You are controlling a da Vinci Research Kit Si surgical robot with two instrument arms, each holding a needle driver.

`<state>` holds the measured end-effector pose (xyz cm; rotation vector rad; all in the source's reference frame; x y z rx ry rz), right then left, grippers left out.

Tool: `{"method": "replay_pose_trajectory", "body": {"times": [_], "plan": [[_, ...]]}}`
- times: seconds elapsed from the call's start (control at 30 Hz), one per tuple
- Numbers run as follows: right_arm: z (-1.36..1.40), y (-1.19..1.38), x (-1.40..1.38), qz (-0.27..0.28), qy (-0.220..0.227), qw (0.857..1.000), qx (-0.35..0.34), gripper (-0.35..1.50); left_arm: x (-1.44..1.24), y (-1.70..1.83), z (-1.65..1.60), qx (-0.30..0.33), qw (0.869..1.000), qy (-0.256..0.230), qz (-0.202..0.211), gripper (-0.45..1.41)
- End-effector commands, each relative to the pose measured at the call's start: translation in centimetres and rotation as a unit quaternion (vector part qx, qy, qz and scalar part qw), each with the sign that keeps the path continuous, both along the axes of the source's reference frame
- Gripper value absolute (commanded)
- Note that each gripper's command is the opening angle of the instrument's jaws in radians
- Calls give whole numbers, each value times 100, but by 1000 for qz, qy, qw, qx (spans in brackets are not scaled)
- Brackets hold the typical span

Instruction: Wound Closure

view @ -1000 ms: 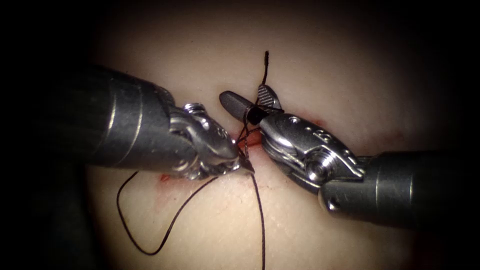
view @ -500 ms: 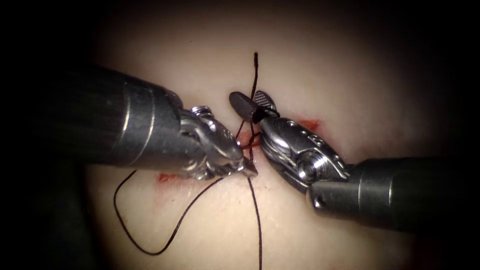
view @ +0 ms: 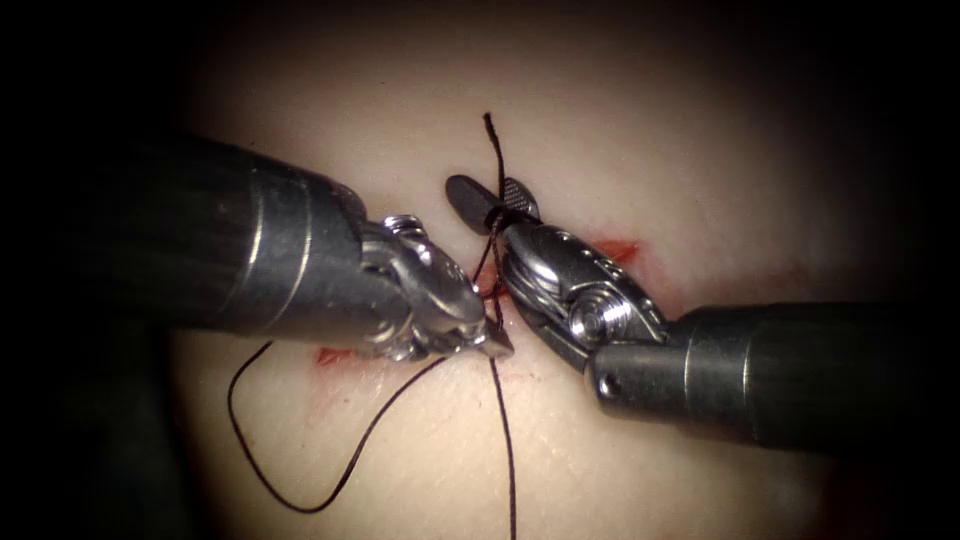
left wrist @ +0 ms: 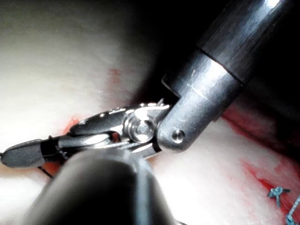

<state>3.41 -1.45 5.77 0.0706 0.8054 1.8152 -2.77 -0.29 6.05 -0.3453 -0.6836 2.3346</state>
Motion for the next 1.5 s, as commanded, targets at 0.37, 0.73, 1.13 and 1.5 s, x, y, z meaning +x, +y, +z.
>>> {"method": "replay_pose_trajectory", "body": {"times": [0.37,0.73,1.13,1.5], "plan": [[-43,-18,1,-22,76,997,-2,-35,48,20,-9,8,997,70,-16,-45],[-60,-68,7,-133,150,979,-41,-35,135,91,-3,-33,982,163,-92,-45],[-31,-136,-43,-367,184,901,-140,-35,124,145,28,-129,932,202,-271,-45],[-13,-126,-39,-640,330,640,-269,-35,118,201,17,-310,902,235,-188,-45]]}}
